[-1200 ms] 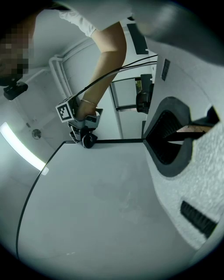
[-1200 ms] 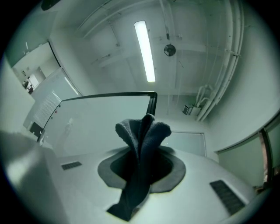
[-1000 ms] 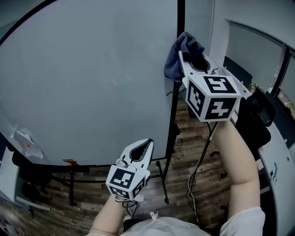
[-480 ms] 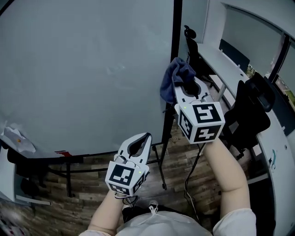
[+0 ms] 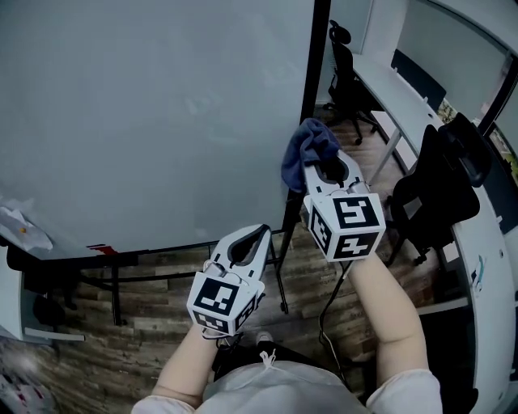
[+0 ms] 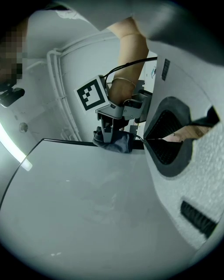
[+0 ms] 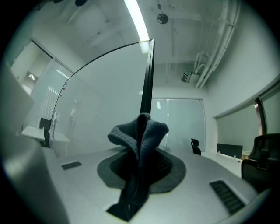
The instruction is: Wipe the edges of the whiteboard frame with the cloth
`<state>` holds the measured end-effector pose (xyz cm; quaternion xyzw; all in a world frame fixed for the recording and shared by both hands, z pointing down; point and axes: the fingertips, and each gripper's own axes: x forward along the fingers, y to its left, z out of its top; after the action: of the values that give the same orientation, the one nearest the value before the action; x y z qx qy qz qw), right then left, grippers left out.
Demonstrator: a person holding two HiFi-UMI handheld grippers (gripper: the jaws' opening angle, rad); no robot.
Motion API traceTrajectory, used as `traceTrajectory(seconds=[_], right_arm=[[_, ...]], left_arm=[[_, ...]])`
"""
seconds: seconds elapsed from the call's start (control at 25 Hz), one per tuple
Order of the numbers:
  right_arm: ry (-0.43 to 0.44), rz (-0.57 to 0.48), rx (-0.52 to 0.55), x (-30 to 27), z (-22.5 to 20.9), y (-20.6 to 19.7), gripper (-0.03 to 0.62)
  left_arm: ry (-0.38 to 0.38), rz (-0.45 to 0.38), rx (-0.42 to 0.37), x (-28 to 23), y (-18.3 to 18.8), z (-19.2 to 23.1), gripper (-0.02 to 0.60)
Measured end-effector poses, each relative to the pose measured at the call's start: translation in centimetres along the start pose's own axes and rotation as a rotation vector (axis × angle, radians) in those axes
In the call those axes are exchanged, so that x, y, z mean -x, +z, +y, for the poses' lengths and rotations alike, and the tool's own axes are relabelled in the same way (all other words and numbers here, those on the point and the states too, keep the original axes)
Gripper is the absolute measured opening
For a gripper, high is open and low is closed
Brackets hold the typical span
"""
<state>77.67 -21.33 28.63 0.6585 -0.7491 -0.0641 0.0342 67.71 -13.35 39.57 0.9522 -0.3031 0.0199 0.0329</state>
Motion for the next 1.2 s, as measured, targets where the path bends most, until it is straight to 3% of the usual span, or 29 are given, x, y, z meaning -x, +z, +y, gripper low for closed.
traceTrajectory(seconds=[0.44, 0.64, 1.2], right_arm=[[-0.003, 0.099, -0.067, 0.5, 0.6, -7.9, 0.069], [-0.039, 0.068, -0.03, 0.9, 0.7, -8.5, 0.068], [-0.068, 0.174, -0.074, 1.4, 1.6, -16.6, 0.067]], left_arm=[[0.035, 0.079, 0.059, 0.2, -5.0, 0.8, 0.018], [0.035, 0.106, 0.07, 0.1, -6.6, 0.8, 0.018], [0.042, 0.166, 0.123, 0.3, -10.3, 1.4, 0.018]])
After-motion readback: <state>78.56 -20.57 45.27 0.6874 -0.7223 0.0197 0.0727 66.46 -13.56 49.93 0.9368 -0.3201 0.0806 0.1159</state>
